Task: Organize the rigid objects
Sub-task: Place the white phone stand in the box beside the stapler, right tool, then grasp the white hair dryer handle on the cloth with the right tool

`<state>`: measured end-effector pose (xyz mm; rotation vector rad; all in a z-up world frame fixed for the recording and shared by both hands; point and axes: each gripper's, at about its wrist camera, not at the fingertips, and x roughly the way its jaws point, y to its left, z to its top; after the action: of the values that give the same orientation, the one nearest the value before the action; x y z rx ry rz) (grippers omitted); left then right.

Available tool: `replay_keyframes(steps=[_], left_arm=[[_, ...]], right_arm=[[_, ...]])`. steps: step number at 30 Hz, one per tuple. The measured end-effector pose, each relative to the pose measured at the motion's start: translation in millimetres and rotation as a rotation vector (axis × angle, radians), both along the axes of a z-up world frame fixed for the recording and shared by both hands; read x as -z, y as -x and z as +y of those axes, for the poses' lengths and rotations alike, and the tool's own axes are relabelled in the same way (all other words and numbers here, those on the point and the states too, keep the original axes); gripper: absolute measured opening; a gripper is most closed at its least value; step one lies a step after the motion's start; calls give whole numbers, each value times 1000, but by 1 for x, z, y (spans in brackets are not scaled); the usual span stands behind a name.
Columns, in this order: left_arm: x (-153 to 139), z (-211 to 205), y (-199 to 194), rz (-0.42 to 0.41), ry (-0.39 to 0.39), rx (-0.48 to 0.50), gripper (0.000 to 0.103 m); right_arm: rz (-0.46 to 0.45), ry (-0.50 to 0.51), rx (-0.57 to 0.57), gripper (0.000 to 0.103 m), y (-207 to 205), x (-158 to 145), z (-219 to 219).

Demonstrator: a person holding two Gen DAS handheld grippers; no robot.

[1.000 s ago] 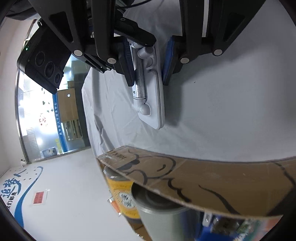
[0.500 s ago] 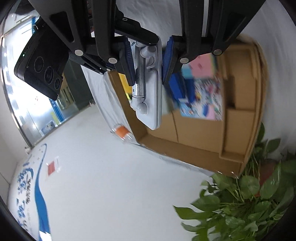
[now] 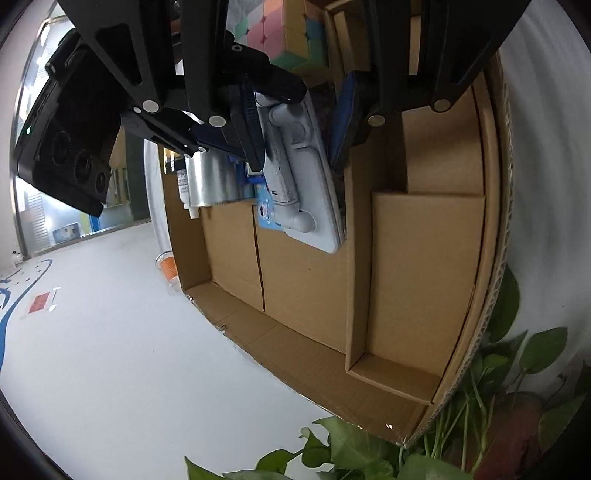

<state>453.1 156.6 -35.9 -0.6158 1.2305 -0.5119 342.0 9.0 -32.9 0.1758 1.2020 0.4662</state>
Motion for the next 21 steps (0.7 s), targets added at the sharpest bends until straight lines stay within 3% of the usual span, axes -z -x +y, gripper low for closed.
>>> replay_keyframes(steps=[2,4,6,8,11,13,16,18,21], left_arm=[[-5,2,5,-10,-30,3,42],[-29,4,23,-84,-101,-9,55],[-69,8,54,-212,-163,-29,87],[-108,11,91,-335,-254,-70,103],[-168,14,177,-588,-431,-159,103],[-186,17,223,-656,-543,-192,103],[-172,27,277,-568,-659,-233,102],[-147,36,297,-479,-639,-236,101],[-80,56,323,-280,-514,-242,93]], right_arm=[[-47,7,11,70,10,-14,-4],[-130,37,32,70,32,-32,-12],[-233,73,70,82,63,-50,-22],[-322,111,87,83,92,-59,-26],[-402,157,20,83,145,-56,-10],[-395,127,-50,83,171,-49,7],[-330,20,-178,83,214,-26,37],[-267,-7,-245,81,236,-2,60],[-139,-31,-326,78,258,29,87]])
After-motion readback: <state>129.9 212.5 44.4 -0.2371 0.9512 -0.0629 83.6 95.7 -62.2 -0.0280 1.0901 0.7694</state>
